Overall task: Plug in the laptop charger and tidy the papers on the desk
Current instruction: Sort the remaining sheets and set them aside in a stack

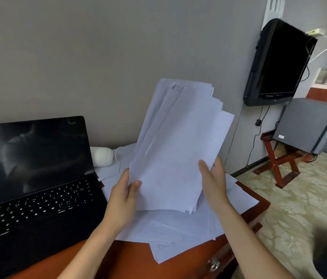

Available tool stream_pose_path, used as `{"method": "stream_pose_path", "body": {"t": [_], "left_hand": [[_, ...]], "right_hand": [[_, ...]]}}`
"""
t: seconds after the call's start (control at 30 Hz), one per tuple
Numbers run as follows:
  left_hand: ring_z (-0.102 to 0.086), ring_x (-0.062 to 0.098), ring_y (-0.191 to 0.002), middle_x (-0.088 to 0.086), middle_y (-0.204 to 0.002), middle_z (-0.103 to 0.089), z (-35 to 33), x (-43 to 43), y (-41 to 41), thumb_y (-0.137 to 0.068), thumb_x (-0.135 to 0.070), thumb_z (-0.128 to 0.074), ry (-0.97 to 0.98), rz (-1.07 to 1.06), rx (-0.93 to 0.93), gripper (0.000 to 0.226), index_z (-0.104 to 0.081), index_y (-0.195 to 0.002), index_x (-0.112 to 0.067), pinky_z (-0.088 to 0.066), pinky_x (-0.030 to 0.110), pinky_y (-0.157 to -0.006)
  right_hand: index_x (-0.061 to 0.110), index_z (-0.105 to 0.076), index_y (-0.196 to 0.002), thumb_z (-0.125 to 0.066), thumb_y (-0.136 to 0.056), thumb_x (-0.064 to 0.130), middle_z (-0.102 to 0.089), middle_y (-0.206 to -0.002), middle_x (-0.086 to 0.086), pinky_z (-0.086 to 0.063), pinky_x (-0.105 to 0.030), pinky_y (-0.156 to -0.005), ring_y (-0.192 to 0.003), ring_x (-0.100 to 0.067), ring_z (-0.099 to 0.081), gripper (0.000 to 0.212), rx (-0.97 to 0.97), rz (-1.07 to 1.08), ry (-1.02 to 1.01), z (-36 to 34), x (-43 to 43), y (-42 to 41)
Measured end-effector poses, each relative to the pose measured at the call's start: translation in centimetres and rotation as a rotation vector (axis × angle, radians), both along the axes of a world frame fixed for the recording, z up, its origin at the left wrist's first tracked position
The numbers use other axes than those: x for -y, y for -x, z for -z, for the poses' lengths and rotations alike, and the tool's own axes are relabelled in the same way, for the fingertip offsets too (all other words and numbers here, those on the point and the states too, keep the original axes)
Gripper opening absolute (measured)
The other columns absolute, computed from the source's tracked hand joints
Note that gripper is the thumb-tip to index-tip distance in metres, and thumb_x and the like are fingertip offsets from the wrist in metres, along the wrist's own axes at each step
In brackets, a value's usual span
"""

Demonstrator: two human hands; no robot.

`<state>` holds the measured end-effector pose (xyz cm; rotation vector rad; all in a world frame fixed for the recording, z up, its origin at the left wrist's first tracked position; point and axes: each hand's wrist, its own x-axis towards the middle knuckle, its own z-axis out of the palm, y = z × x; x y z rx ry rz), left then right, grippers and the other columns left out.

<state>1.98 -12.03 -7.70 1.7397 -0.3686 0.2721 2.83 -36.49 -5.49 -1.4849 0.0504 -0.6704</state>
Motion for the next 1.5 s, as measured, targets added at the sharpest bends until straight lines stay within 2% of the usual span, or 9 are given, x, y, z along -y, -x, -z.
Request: {"method": "stream_pose_path", "body": {"t": [0.1,0.23,0.37,0.63,0.8,0.93,1.1,1.23,1.5], "left_hand": [[-0.064,-0.007,-0.116,-0.028,-0.122,-0.070,-1.2,-0.2,-0.4,-0.109,-0.014,-0.050,-0.027,0.023,-0.032,0.036,-0.055,-0.137,-0.038,-0.051,0.013,-0.094],[-0.063,-0.008,-0.116,-0.023,-0.128,-0.068,-0.6,-0.3,-0.1,-0.106,-0.028,-0.059,-0.008,-0.020,-0.116,0.036,-0.056,-0.142,-0.030,-0.053,0.027,-0.104],[-0.064,-0.008,-0.111,-0.018,-0.127,-0.066,0.1,-0.3,0.0,-0.101,-0.024,-0.067,0.070,-0.102,-0.135,0.040,-0.055,-0.139,-0.025,-0.054,0.015,-0.090],[-0.061,0.006,-0.123,-0.015,-0.132,-0.065,3.0,-0.6,0.5,-0.105,-0.011,-0.057,0.083,-0.072,-0.303,0.042,-0.052,-0.144,-0.027,-0.048,0.034,-0.109],[-0.064,-0.008,-0.109,-0.017,-0.118,-0.071,3.1,-2.5,1.6,-0.101,0.005,-0.050,0.070,-0.181,-0.170,0.046,-0.060,-0.128,-0.031,-0.049,0.015,-0.093],[-0.065,-0.008,-0.092,-0.021,-0.100,-0.071,4.1,-5.2,2.3,-0.101,0.005,-0.050,0.030,-0.272,-0.119,0.036,-0.062,-0.116,-0.025,-0.050,0.013,-0.076],[-0.065,-0.003,-0.102,-0.013,-0.113,-0.069,5.3,-7.6,2.3,-0.103,0.001,-0.052,0.090,-0.372,-0.149,0.035,-0.059,-0.128,-0.022,-0.051,0.036,-0.097],[-0.063,0.001,-0.107,-0.014,-0.115,-0.067,5.2,-8.2,2.6,-0.103,0.000,-0.052,0.127,-0.406,-0.160,0.035,-0.056,-0.127,-0.024,-0.049,0.033,-0.097],[-0.062,0.015,-0.107,-0.001,-0.119,-0.066,5.3,-8.8,2.6,-0.101,-0.001,-0.052,0.112,-0.472,-0.124,0.035,-0.055,-0.133,-0.014,-0.047,0.033,-0.096]], "right_hand": [[0.018,-0.055,-0.126,-0.054,-0.102,0.011,-0.066,-0.120,0.007,-0.050,-0.024,-0.093,-0.112,-0.005,-0.063,0.025,0.075,0.066,0.030,-1.5,-0.6,0.7],[0.021,-0.053,-0.116,-0.053,-0.099,0.001,-0.067,-0.102,0.019,-0.050,-0.014,-0.077,-0.095,-0.002,-0.064,0.026,0.110,0.018,0.024,-1.5,-1.8,2.4],[0.020,-0.053,-0.119,-0.052,-0.098,0.000,-0.069,-0.100,0.017,-0.055,-0.022,-0.073,-0.092,-0.006,-0.067,0.029,0.031,-0.045,0.049,0.4,-2.8,2.9],[0.032,-0.056,-0.118,-0.052,-0.103,0.014,-0.068,-0.109,0.016,-0.056,-0.021,-0.077,-0.100,-0.003,-0.066,0.023,-0.149,-0.077,0.162,3.0,-3.2,3.4],[0.028,-0.058,-0.127,-0.054,-0.103,0.015,-0.070,-0.116,0.015,-0.056,-0.025,-0.088,-0.109,-0.004,-0.066,0.028,-0.165,-0.255,0.226,2.9,-2.7,4.8],[0.038,-0.058,-0.125,-0.059,-0.101,0.025,-0.065,-0.117,0.020,-0.046,-0.029,-0.106,-0.117,0.002,-0.057,0.027,-0.286,-0.225,0.509,5.8,-0.7,6.3],[0.051,-0.046,-0.138,-0.073,-0.082,0.060,-0.030,-0.142,0.040,-0.022,-0.019,-0.114,-0.138,0.015,-0.017,0.062,-0.421,-0.389,1.016,8.4,1.2,8.4],[0.051,-0.049,-0.135,-0.076,-0.072,0.071,-0.033,-0.146,0.037,-0.020,-0.020,-0.115,-0.139,0.013,-0.021,0.071,-0.421,-0.358,1.033,8.7,1.9,7.9],[0.033,-0.057,-0.134,-0.063,-0.088,0.064,-0.046,-0.137,0.023,-0.027,-0.026,-0.109,-0.129,0.005,-0.035,0.055,-0.312,-0.291,1.236,8.3,2.0,7.0]]}}
